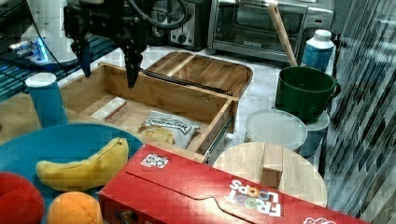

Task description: Pick up the butter.

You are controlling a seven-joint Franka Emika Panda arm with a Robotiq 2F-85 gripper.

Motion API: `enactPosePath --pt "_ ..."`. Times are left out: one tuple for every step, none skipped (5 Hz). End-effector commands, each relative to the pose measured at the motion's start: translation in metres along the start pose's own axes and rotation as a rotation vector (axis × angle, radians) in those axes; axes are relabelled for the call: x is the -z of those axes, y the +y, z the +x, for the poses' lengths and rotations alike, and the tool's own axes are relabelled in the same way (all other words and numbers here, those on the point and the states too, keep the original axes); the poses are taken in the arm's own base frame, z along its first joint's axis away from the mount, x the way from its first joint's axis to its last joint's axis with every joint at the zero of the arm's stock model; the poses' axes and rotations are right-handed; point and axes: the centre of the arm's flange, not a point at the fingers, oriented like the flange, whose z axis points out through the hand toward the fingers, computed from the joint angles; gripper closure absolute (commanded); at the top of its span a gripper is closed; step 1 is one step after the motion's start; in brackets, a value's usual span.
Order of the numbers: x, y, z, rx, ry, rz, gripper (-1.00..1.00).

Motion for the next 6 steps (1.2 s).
enactPosePath --pt "-0.043 0.025 -0.017 -0.097 0.019 0.042 -1.0" --pt "-0.062 0.037 -0.013 -0.09 0.024 0.057 -1.0" --pt "-0.076 0.043 -0.014 -0.085 0.038 0.068 -1.0" --pt "-0.087 0.042 -0.018 -0.087 0.051 0.083 -1.0" --pt "-0.099 0.037 -0.024 -0.091 0.056 0.108 -1.0" --pt "-0.103 0.034 -0.027 -0.101 0.055 0.102 -1.0"
